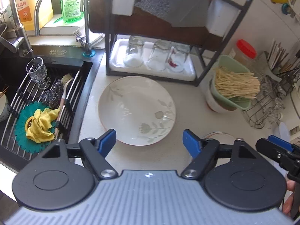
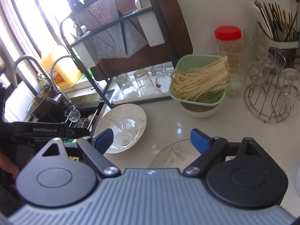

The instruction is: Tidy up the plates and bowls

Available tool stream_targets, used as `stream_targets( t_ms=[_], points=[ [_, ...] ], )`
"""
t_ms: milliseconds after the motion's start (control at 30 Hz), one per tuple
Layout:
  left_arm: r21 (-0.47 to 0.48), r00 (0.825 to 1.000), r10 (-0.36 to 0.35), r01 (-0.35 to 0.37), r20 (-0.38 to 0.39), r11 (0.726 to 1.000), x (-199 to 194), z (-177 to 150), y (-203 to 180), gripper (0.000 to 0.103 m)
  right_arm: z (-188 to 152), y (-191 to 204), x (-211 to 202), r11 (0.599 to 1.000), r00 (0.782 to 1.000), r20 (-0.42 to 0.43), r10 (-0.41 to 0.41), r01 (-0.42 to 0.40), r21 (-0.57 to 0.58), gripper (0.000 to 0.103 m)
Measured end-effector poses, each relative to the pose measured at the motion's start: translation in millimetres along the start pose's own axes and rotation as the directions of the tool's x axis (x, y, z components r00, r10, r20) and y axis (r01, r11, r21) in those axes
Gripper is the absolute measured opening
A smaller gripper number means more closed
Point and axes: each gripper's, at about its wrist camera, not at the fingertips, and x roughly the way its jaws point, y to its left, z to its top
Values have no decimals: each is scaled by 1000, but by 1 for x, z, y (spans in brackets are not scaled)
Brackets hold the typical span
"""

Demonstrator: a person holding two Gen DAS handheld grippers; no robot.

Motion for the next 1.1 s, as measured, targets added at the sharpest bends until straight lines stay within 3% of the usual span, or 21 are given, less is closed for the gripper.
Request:
stream_targets(
  t_ms=[367, 633, 733, 800, 867, 1000, 1100],
  points=[
    [-13, 997, -43, 42, -66, 999, 53, 27, 62, 82, 4, 25, 67, 998, 997, -77, 17, -13, 54, 90],
    [38, 988, -111, 115, -106, 993, 92, 51, 88, 80, 7, 49, 128, 997, 990, -139, 3, 8, 79, 71],
    [36, 980, -141, 148, -138, 988, 111, 59, 94, 71, 8, 52, 149, 995, 986, -165, -26, 42, 92, 69],
    [39, 975, -155, 163, -159, 986, 123, 64, 97, 67, 8, 53, 162, 993, 983, -179, -37, 57, 108, 55],
    [47, 970, -165, 176, -180, 983, 135, 68, 98, 61, 8, 54, 172, 990, 978, -197, -69, 91, 104, 48],
    [138, 972, -128, 156, -196, 978, 151, 73, 95, 53, 6, 52, 188, 985, 971, -220, -95, 124, 123, 40],
    [144, 967, -120, 155, -225, 977, 162, 76, 98, 48, 3, 49, 199, 978, 964, -239, -114, 151, 143, 32]
  ],
)
